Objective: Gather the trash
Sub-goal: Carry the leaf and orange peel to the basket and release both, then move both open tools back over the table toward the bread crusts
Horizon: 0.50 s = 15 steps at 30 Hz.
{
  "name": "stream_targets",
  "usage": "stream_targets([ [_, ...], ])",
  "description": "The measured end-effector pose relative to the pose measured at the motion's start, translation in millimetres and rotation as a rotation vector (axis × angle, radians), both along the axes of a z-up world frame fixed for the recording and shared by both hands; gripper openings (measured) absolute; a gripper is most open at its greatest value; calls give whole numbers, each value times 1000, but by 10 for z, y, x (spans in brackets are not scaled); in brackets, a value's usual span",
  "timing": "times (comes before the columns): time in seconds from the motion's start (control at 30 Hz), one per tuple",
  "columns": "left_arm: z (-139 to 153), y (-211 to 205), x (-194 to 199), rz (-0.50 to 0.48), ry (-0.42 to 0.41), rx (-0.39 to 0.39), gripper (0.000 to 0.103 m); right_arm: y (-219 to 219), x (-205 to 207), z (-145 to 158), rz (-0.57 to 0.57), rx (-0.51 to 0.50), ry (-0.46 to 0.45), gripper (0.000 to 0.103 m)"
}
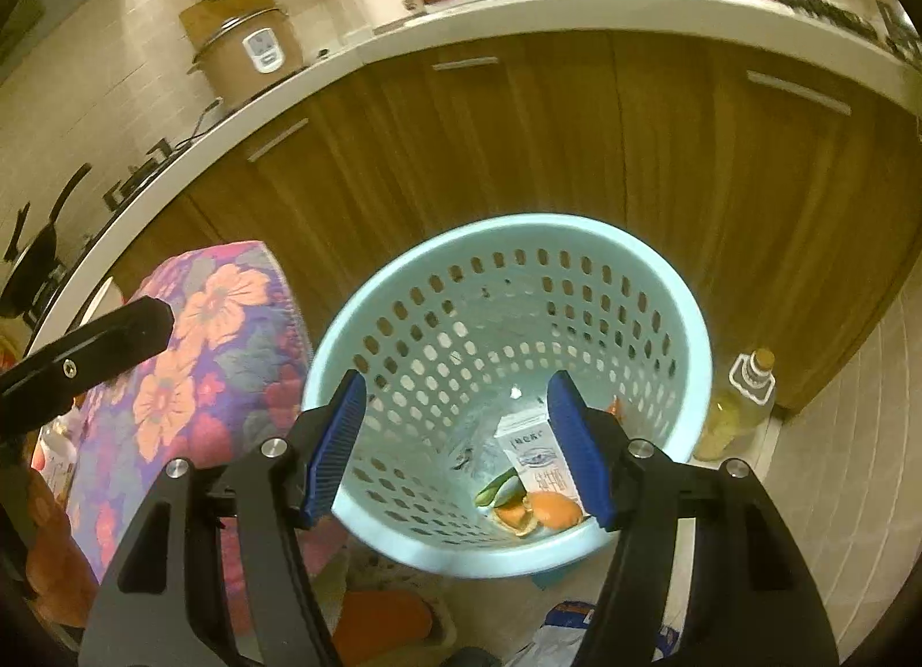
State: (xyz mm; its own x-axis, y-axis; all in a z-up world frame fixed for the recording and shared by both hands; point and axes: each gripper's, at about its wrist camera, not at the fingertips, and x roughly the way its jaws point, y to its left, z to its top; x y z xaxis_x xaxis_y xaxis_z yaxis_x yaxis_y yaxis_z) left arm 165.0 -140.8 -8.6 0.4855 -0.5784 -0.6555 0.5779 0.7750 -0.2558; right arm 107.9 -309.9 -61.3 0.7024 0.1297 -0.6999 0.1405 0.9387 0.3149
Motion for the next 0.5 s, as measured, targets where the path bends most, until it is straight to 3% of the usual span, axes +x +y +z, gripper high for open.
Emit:
stream_targets([
  [0.27, 328, 446, -328, 49, -79, -41, 52, 438, -89, 413, 96, -38, -91, 62],
  [0.5, 624, 1030, -589, 134, -151, -82, 55, 1070, -150, 750, 229, -90, -166, 62],
])
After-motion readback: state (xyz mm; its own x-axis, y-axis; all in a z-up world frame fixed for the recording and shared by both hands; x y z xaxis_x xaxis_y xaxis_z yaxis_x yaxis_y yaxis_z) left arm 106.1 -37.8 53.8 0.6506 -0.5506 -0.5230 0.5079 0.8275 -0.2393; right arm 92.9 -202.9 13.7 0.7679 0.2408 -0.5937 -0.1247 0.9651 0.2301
